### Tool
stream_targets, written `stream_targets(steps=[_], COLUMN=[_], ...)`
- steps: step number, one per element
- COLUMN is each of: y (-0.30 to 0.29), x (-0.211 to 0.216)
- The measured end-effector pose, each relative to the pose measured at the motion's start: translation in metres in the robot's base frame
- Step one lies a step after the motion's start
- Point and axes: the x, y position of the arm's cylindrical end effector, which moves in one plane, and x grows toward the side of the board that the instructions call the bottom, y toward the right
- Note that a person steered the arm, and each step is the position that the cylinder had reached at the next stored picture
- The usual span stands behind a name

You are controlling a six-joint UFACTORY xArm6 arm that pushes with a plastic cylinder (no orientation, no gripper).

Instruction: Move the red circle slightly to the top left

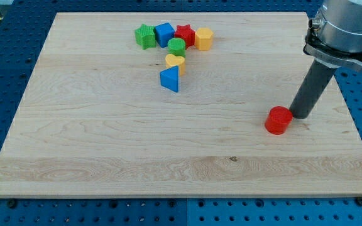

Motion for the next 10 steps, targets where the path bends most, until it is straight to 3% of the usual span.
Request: stream_targets(steps=[2,6,10], y=[0.003,-0.01,-0.042], x=[0.0,0.054,0.03])
